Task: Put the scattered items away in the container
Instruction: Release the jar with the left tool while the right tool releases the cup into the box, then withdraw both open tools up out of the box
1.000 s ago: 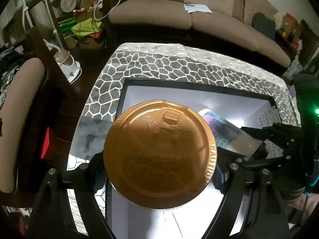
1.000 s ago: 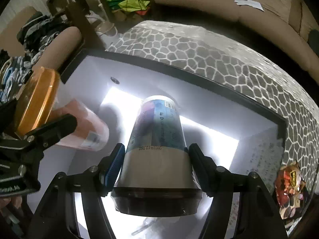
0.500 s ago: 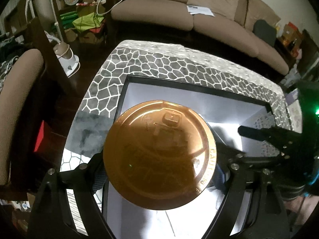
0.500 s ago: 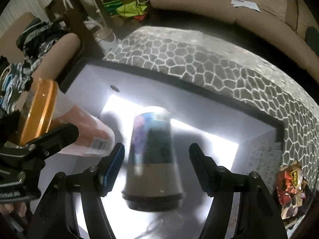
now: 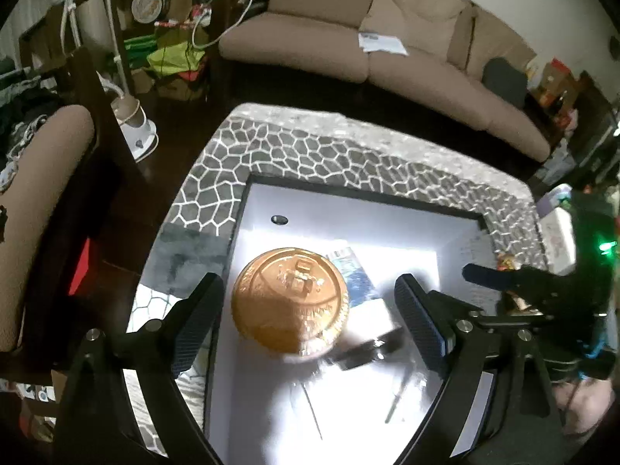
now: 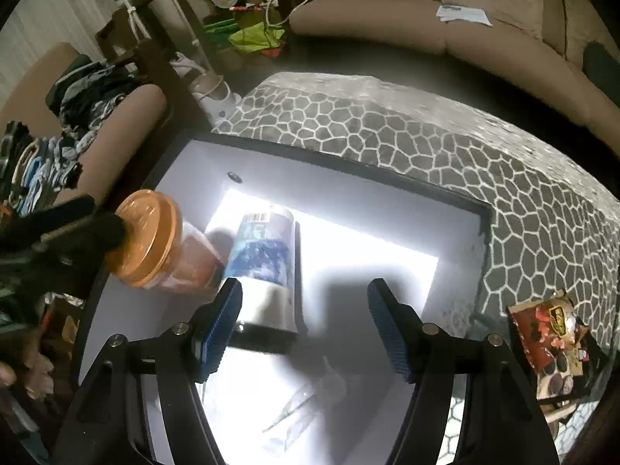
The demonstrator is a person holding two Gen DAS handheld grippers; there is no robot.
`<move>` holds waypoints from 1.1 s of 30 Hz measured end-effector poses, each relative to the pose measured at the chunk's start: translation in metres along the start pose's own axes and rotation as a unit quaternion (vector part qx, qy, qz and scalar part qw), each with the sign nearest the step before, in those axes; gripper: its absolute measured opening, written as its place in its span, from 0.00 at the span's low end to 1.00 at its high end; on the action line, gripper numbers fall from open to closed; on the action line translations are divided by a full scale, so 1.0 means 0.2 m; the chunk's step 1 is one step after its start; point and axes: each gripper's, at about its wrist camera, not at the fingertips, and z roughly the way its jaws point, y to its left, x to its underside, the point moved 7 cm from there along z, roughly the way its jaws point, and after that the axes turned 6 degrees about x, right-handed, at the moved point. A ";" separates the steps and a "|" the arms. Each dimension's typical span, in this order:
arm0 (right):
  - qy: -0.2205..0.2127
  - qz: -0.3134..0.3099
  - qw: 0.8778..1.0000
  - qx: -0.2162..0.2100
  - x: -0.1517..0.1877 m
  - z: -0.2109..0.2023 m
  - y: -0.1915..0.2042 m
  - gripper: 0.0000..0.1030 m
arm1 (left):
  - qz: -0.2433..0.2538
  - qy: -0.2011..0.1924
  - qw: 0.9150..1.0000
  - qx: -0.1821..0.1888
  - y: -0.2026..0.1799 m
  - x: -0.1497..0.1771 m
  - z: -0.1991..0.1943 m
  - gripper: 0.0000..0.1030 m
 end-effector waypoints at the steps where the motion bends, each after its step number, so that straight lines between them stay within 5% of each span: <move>1: -0.001 0.000 1.000 -0.003 0.01 -0.02 0.01 0.68 | 0.000 -0.004 1.000 0.003 0.00 0.01 -0.04 0.86; 10: -0.025 0.016 0.998 -0.056 -0.01 -0.11 0.16 0.68 | -0.035 -0.019 0.999 0.033 0.16 0.17 -0.30 0.87; 17: -0.030 0.040 0.992 -0.117 -0.16 -0.02 0.46 0.70 | -0.045 -0.034 0.998 0.041 0.29 0.23 -0.43 0.88; 23: -0.069 -0.059 0.995 -0.048 -0.23 0.00 0.71 0.79 | -0.068 -0.046 0.995 0.060 0.37 0.24 -0.44 0.88; 27: -0.056 -0.110 0.992 0.008 -0.24 0.08 0.78 0.80 | -0.070 -0.040 0.994 0.068 0.38 0.27 -0.41 0.88; 33: -0.043 -0.149 0.988 0.020 -0.16 0.12 0.79 0.73 | -0.079 -0.037 0.994 0.071 0.41 0.31 -0.40 0.88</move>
